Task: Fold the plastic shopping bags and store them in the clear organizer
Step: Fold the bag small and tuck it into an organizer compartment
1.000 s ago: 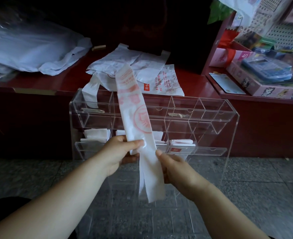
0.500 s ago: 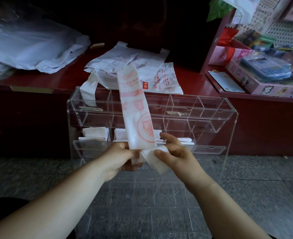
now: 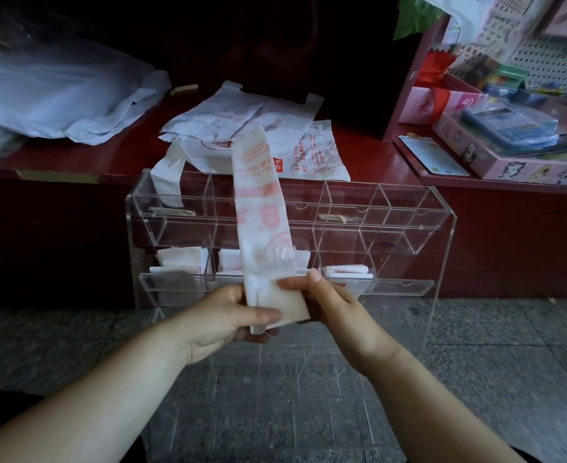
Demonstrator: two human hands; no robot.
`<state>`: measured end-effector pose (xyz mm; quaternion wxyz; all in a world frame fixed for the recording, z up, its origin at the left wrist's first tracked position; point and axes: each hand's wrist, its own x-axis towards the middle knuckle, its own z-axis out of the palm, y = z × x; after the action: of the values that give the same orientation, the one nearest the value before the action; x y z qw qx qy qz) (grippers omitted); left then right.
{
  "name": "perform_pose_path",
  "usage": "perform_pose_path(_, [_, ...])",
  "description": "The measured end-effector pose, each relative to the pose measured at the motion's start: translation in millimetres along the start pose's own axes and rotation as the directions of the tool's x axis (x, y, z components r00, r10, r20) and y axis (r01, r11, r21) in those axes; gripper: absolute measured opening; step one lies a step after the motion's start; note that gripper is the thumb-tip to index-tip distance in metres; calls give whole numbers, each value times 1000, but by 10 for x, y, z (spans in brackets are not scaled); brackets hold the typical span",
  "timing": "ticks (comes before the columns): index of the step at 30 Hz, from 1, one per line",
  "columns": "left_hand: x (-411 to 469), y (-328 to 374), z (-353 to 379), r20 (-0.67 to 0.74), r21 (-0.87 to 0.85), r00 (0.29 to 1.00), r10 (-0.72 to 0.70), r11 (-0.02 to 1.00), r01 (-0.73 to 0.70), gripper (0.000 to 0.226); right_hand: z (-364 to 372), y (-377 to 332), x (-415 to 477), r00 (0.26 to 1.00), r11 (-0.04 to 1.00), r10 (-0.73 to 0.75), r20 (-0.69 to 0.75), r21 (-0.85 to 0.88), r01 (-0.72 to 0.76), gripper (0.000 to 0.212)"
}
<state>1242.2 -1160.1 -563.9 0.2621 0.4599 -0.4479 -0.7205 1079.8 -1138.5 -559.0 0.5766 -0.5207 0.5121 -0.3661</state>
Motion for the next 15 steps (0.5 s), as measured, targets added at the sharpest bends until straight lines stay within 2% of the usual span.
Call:
perform_pose_path(3, [45, 16, 11, -130, -96, 991, 11, 995, -24, 10, 6, 29, 3, 998, 998, -57, 13, -15, 58, 26])
perform_pose_path(5, [47, 30, -3, -118, -90, 993, 0, 996, -11, 6, -6, 38, 25, 990, 990, -136, -29, -49, 134, 24])
perform_pose_path(6, [36, 39, -5, -97, -82, 995, -13, 997, 5, 4, -24, 55, 34, 980, 977, -195, -47, -94, 191, 33])
perform_pose_path(8, [-3, 70, -7, -36, -75, 998, -52, 996, 49, 3, -56, 93, 47, 928, 892, -373, -16, -279, 354, 50])
perform_pose_path(10, [-28, 95, -10, 18, -47, 997, -79, 996, 80, 2, -58, 158, 75, 861, 753, -506, 58, -458, 473, 55])
perform_pose_path(12, [-62, 104, -27, 78, 12, 991, -105, 994, 105, 14, -34, 227, 109, 802, 637, -593, 67, -570, 519, 54])
perform_pose_path(15, [-97, 123, -39, 129, 64, 988, -86, 995, 78, 59, 3, 253, 146, 673, 506, -739, -13, -669, 544, 30])
